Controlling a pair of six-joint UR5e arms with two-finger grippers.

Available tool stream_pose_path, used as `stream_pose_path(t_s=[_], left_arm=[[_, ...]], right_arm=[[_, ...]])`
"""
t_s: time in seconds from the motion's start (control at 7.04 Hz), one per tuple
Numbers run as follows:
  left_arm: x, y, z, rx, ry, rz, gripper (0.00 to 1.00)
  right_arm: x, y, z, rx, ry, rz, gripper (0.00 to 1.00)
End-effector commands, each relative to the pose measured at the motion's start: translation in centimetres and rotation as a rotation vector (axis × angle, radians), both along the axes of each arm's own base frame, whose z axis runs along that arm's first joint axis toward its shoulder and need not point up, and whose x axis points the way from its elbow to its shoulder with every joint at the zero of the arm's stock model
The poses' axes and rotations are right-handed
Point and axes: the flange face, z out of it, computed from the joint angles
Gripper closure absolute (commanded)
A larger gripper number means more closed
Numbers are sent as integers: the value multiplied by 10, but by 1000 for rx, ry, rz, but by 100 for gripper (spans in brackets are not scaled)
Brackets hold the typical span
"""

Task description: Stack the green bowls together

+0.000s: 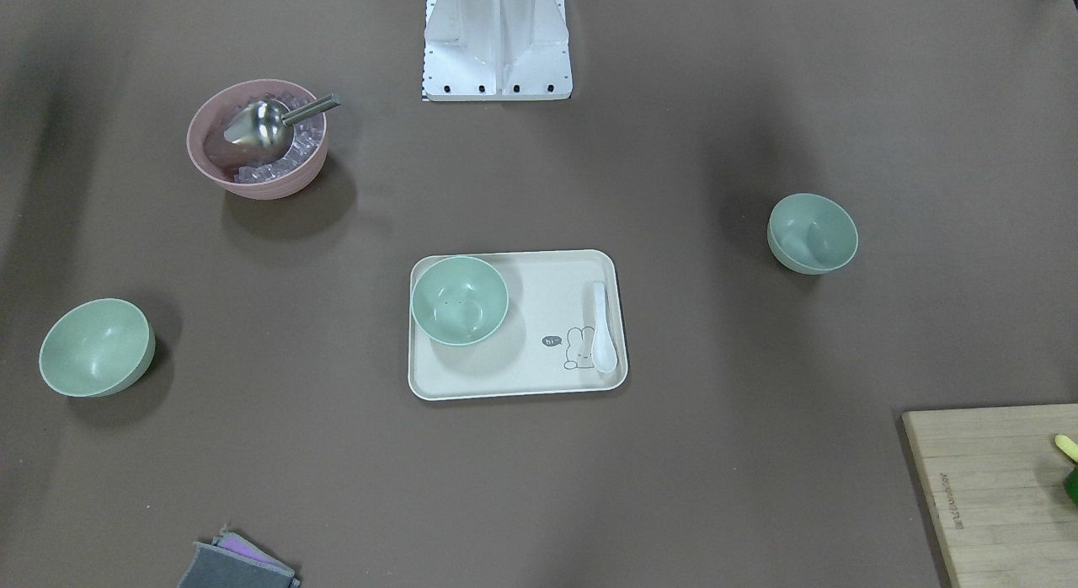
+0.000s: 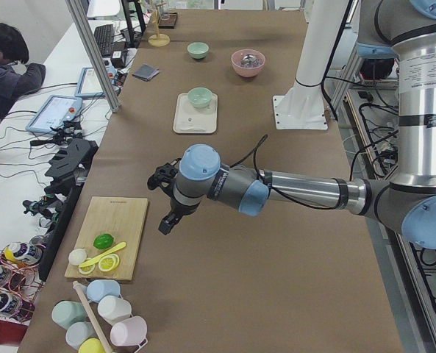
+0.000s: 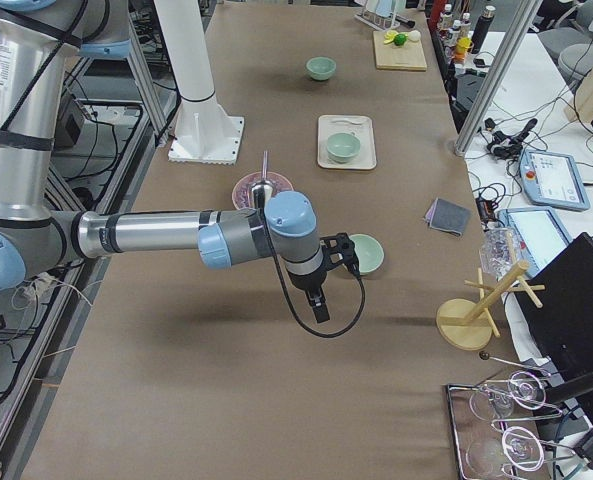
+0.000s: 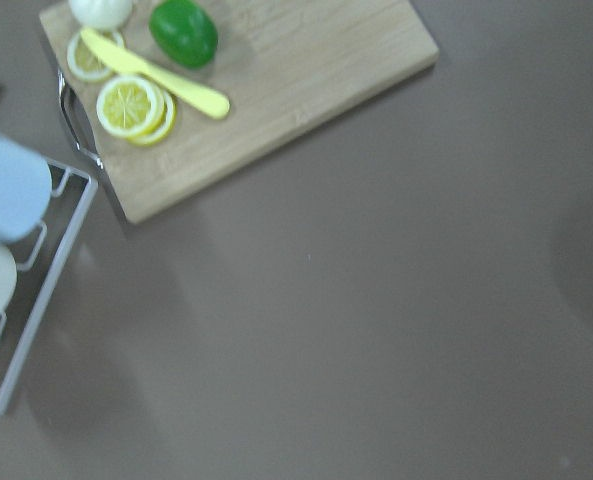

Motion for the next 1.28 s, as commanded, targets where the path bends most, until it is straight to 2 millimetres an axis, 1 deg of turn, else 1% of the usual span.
stream_pose_path(t_s=[0.0, 0.14, 0.28, 0.43, 0.57, 0.71, 0.85, 0.99, 1.14], left_arm=[[6, -43, -21, -19, 59, -59, 2], [28, -44, -25, -2, 68, -22, 2], [78, -44, -28, -96, 137, 1, 2], [122, -41, -30, -171, 179, 6, 2], [158, -25, -21, -253, 213, -19, 2], [191, -9, -19, -294, 254, -40, 1], [225, 10, -9, -330, 251, -75, 1], [255, 22, -6, -375, 250, -67, 2], [274, 29, -4, -381, 241, -81, 2]], right_arm=[[-1, -7, -9, 44, -8, -1, 0], [-8, -9, -3, 16, -12, -3, 0], [-16, -16, 0, 2, -17, -9, 0], [-23, -19, 0, -13, -22, -8, 0], [-37, -21, -2, -47, -34, 1, 0], [-50, -21, -5, -103, -54, 42, 0], [-61, -23, -9, -146, -79, 96, 0], [-71, -23, -10, -189, -90, 137, 0], [-75, -23, -9, -187, -82, 136, 0]])
